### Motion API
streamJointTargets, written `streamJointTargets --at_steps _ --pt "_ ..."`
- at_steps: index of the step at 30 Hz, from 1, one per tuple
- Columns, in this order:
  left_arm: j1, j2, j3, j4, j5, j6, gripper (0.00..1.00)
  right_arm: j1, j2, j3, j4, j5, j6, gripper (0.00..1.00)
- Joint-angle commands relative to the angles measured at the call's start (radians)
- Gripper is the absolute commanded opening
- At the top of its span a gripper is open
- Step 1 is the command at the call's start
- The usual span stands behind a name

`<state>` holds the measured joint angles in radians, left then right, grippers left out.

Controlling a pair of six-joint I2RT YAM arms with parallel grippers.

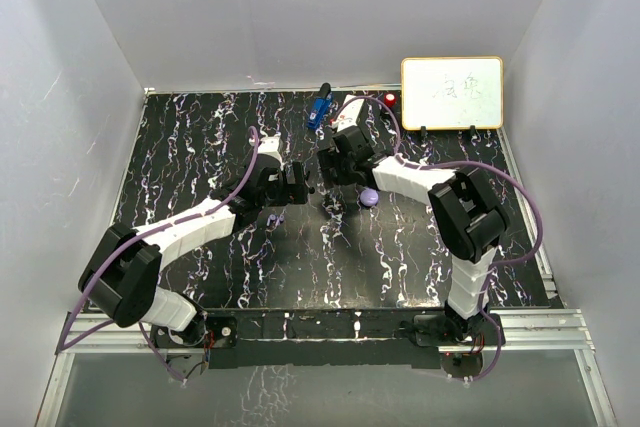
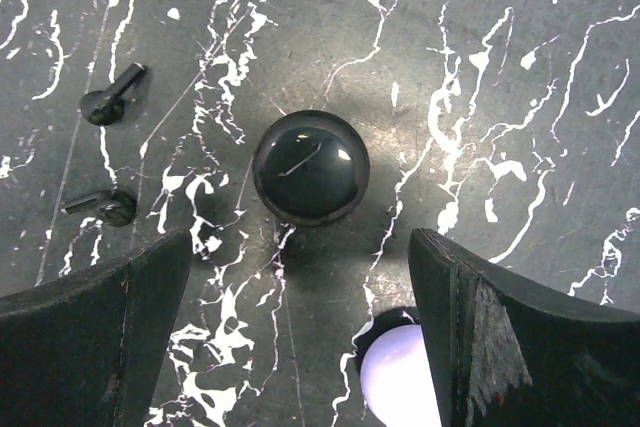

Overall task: Insert the wireless bluetooth earbuds into the charging case
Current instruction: Pick up the charging case at the center of the board.

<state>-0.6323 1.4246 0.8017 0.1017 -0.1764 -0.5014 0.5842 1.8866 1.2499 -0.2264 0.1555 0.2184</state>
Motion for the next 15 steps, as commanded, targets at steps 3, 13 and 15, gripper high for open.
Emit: streamJointTargets --at_steps 3,13,15 --pt "-0.004 -0.053 -0.009 -0.002 -0.006 -0.002 0.94 -0.003 0.04 0.033 0.039 0.053 -0.059 0.88" --pt "-0.004 -0.052 -0.012 -0.009 -0.012 -0.006 0.92 -0.006 0.087 0.046 0.091 0.041 -0.133 0.86" --pt "-0.004 -0.052 -0.013 -0.011 -0.012 -0.006 0.91 -0.007 0.096 0.049 0.101 0.03 -0.145 0.84"
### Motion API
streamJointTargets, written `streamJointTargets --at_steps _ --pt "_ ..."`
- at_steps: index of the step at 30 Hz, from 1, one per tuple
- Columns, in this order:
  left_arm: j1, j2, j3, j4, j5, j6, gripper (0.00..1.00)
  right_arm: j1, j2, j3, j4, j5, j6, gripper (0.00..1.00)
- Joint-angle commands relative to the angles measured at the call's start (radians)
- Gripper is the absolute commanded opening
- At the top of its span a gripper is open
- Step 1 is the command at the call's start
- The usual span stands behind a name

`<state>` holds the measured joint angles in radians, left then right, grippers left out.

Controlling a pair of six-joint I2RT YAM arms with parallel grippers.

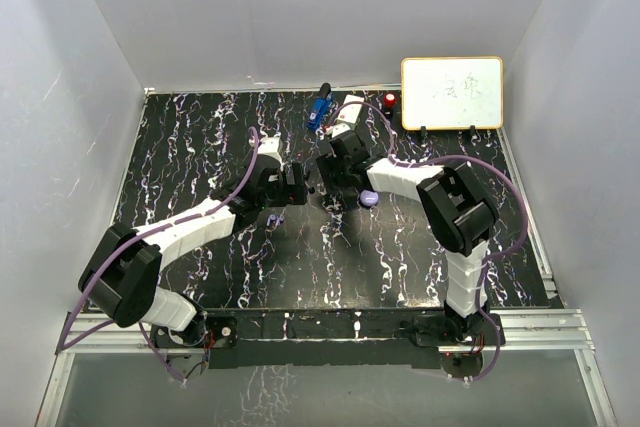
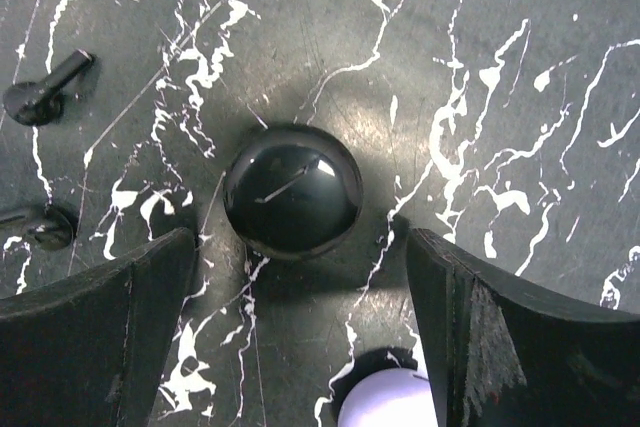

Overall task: Insert the wireless bluetooth earbuds into the charging case
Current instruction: Pick up the charging case at the center of the board.

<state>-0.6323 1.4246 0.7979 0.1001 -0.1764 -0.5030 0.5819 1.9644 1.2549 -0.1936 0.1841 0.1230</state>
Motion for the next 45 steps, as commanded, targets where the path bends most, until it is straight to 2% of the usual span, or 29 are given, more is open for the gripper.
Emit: streamJointTargets --at_steps 1,8,14,22,27,33,37,42,45 --pt "-0.004 -0.052 -0.01 -0.01 -0.014 -0.006 0.91 -0.006 0.022 0.046 0.072 -0.005 -0.057 0.84" --pt "-0.004 -0.052 -0.013 -0.015 -0.02 -0.008 0.89 -0.017 0.04 0.054 0.079 -0.016 -0.071 0.73" --pt "-0.005 -0.052 -0.014 -0.016 -0.023 -0.008 0.88 -0.025 0.034 0.039 0.08 -0.043 -0.066 0.6" --pt "-0.003 -0.052 -0.013 -0.017 -0.023 -0.007 0.88 -0.027 0.034 0.022 0.089 -0.07 -0.064 0.51" --pt "-0.003 -0.052 -0.009 -0.02 -0.025 -0.003 0.88 -0.029 0.042 0.029 0.091 -0.078 -0.066 0.51" --pt "-0.003 -0.052 -0.004 -0.024 -0.028 0.003 0.88 -0.034 0.054 0.034 0.088 -0.084 -0.072 0.61" --pt "-0.003 -0.052 0.0 -0.026 -0.028 0.006 0.88 -0.041 0.067 0.046 0.082 -0.088 -0.074 0.62" --pt "-0.003 -0.052 0.001 -0.026 -0.032 0.009 0.88 -0.046 0.073 0.047 0.079 -0.099 -0.076 0.57" --pt "-0.003 -0.052 0.003 -0.027 -0.034 0.01 0.88 -0.047 0.07 0.044 0.079 -0.105 -0.075 0.48"
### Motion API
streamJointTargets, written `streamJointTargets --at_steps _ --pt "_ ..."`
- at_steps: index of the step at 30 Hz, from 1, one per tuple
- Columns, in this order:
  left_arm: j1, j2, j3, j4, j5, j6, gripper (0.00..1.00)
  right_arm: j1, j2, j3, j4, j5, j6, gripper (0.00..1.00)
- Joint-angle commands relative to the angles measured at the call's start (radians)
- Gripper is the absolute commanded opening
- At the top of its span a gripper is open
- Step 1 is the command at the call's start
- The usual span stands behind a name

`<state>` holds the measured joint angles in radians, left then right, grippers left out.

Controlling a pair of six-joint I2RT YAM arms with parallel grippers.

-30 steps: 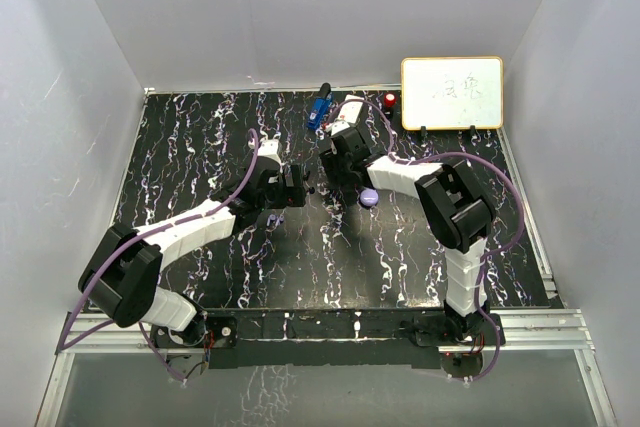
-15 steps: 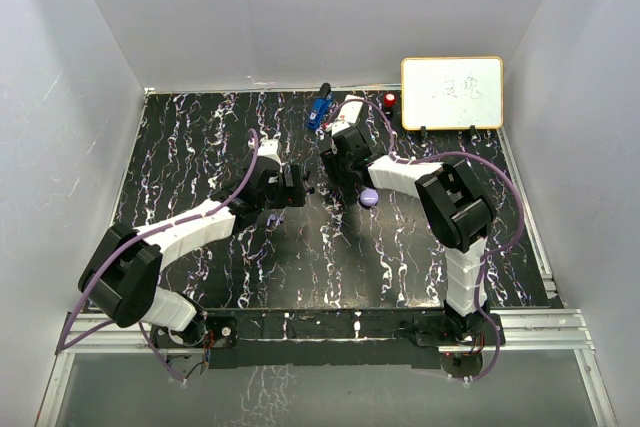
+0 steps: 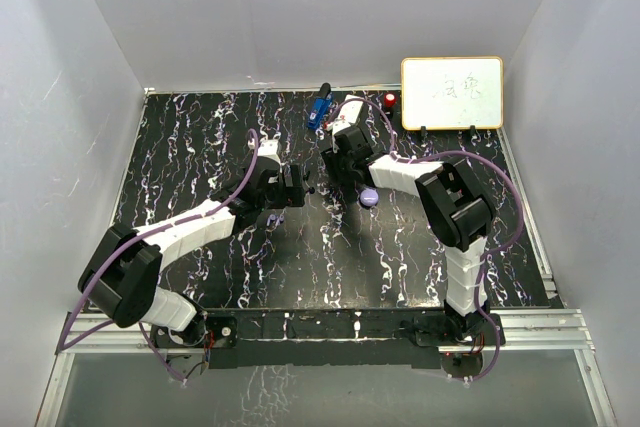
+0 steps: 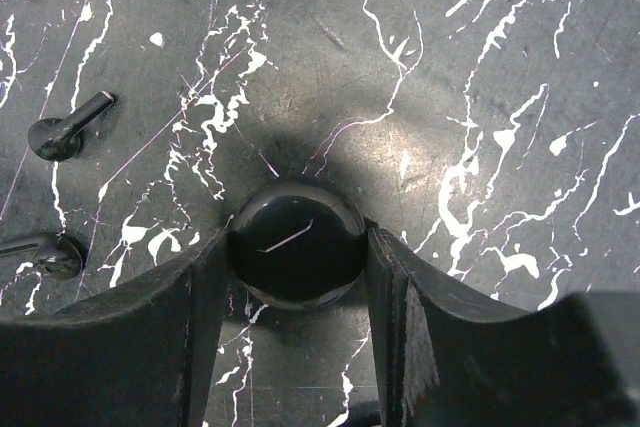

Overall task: Insert the wireless bluetooth earbuds into the charging case
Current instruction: Pick up the charging case at the center of the board.

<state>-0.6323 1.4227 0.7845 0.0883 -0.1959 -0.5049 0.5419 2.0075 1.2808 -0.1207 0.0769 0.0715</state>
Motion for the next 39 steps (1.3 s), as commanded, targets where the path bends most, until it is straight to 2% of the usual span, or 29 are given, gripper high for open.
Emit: streamJointTargets --at_steps 1,5,9,14,18,23,27,39 --pt "-0.003 -0.049 0.018 -0.016 -0.015 0.012 0.88 -0.007 0.024 0.016 0.007 -0.001 -0.023 0.44" --pt "0.002 -0.046 0.04 -0.032 -0.016 0.019 0.88 -0.008 -0.015 -0.001 0.014 -0.024 -0.019 0.29" --pt "0.025 -0.05 0.066 -0.031 0.024 0.028 0.86 -0.007 -0.102 -0.074 0.08 -0.101 -0.04 0.26" --pt "0.093 -0.063 0.078 0.0 0.159 0.002 0.83 -0.007 -0.234 -0.173 0.178 -0.232 -0.072 0.2" --pt "0.147 -0.084 0.04 0.067 0.266 -0.039 0.77 -0.006 -0.289 -0.204 0.202 -0.311 -0.081 0.13" --pt "0.155 -0.06 0.021 0.122 0.359 -0.065 0.74 0.003 -0.317 -0.222 0.22 -0.396 -0.093 0.0" --pt "0.155 -0.011 0.02 0.175 0.439 -0.106 0.69 0.025 -0.351 -0.257 0.259 -0.411 -0.115 0.0" --pt "0.155 0.044 0.022 0.24 0.528 -0.144 0.56 0.044 -0.431 -0.335 0.351 -0.469 -0.154 0.0"
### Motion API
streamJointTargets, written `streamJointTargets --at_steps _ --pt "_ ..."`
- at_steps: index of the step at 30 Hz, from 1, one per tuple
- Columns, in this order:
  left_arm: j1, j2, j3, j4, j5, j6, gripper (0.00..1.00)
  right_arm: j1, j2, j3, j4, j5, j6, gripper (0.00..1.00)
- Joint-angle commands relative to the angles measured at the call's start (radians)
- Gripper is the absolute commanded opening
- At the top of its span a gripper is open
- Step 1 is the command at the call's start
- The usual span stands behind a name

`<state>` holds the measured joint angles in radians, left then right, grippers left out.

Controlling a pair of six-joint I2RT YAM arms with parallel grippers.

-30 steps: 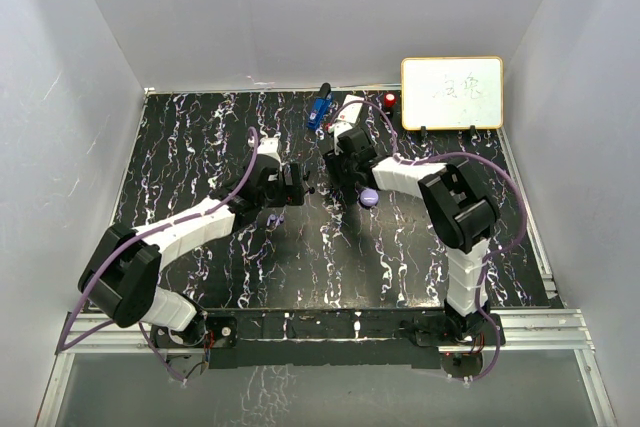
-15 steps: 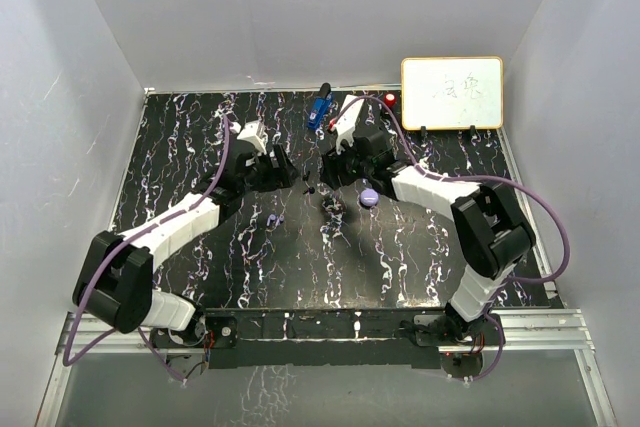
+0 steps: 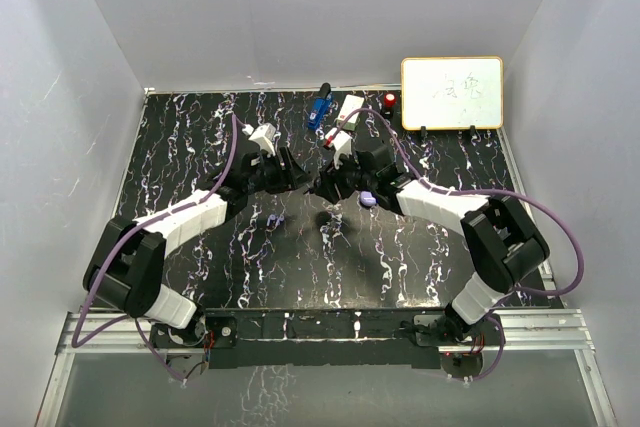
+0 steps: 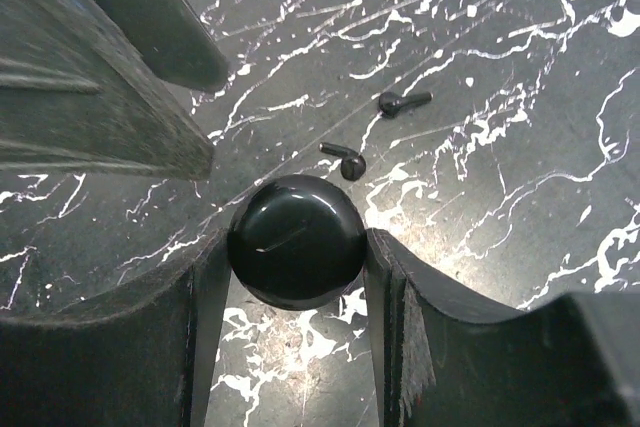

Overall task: Insert the wireless bluetooth earbuds into the charging case
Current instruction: Pick up the charging case at the center of the board.

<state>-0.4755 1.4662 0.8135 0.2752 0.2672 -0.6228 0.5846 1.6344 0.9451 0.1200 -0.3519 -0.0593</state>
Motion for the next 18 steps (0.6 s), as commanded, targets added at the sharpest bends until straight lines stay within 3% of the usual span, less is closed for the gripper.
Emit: streamJointTargets --at_steps 1,18 --pt "-0.002 -0.001 -0.015 0.068 0.071 -0.034 0.55 0.0 -0.062 0.0 0.111 -0.046 -0.024 0.0" --pt "-0.002 -0.006 -0.069 0.241 0.184 -0.086 0.54 0.002 -0.071 0.019 0.126 -0.13 -0.013 0.0"
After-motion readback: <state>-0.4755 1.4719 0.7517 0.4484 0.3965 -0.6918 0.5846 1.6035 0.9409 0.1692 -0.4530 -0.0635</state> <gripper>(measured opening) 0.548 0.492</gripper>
